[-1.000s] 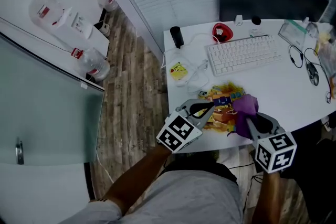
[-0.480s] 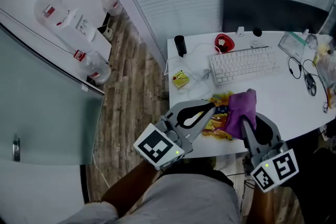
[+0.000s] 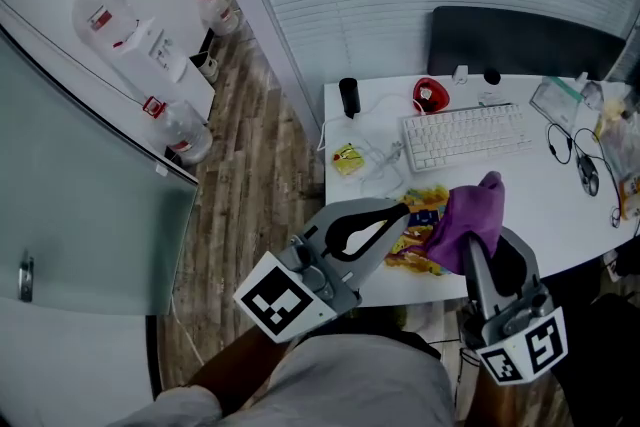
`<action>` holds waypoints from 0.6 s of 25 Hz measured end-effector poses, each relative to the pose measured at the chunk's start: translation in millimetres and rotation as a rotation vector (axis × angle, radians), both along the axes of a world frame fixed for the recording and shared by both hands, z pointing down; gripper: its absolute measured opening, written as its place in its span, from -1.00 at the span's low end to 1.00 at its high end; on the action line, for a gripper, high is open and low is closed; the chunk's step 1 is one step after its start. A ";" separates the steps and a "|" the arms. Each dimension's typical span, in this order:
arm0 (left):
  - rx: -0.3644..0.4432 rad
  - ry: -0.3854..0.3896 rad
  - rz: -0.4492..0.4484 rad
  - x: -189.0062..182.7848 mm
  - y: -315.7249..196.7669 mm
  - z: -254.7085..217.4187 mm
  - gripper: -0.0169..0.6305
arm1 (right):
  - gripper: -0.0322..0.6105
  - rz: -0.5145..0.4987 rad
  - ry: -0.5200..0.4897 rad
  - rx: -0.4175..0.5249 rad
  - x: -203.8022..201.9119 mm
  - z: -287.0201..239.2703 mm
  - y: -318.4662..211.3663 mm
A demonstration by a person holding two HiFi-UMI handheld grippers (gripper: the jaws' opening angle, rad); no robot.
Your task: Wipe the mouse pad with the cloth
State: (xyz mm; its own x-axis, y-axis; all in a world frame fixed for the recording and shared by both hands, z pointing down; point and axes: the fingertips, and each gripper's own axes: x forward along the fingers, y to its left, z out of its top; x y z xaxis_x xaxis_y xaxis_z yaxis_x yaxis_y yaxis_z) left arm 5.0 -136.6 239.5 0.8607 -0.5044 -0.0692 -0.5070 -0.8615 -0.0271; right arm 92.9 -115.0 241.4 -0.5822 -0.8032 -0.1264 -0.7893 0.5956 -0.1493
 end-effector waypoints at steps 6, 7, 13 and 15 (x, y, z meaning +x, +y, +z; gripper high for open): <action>0.013 0.034 -0.007 -7.0 4.8 -7.2 -0.90 | -0.70 -0.001 -0.020 0.032 -4.0 -8.0 10.0; 0.014 0.034 -0.006 -7.4 5.3 -7.3 -0.90 | -0.70 -0.001 -0.018 0.035 -4.5 -8.5 11.2; 0.017 0.038 0.001 -8.9 8.8 -5.8 -0.90 | -0.70 0.001 -0.013 0.047 -7.2 -8.6 16.3; 0.016 0.038 0.001 -9.5 9.2 -5.7 -0.90 | -0.70 0.001 -0.011 0.049 -8.2 -9.0 17.0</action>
State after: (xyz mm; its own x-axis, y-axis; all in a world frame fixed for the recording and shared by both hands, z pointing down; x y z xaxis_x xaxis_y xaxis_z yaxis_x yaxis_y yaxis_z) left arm -4.4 -127.4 233.8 0.8580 -0.5018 -0.1095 -0.5068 -0.8618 -0.0215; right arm 84.8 -98.0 232.5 -0.5797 -0.7965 -0.1722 -0.7884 0.6016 -0.1283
